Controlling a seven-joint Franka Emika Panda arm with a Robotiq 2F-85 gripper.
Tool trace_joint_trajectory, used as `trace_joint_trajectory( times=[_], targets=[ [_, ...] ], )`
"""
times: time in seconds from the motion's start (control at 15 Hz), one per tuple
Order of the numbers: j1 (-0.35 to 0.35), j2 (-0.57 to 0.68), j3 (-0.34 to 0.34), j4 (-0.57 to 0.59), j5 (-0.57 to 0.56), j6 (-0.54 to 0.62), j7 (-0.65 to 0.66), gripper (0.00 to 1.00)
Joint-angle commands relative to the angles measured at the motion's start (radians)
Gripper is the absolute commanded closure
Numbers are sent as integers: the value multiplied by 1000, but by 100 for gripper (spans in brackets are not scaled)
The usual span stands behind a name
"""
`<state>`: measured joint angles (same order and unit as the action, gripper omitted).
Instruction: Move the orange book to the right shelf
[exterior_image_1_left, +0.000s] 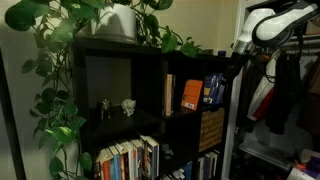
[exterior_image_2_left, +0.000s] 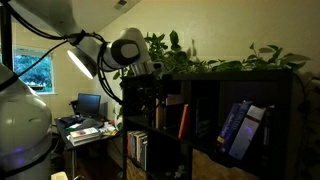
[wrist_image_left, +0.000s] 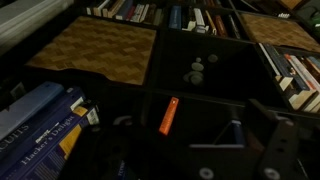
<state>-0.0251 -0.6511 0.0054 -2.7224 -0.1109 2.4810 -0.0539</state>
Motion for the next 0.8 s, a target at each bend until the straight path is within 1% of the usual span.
trace_joint_trajectory(
  times=[0.0,0.33,0.47,0.73],
  targets=[
    [7,20,-13,-12,27,124,23,0],
    [17,79,-17,-3,89,298,53,0],
    [26,103,-19,-10,108,342,50,0],
    [22,157,1,-23,123,435,72,0]
  ],
)
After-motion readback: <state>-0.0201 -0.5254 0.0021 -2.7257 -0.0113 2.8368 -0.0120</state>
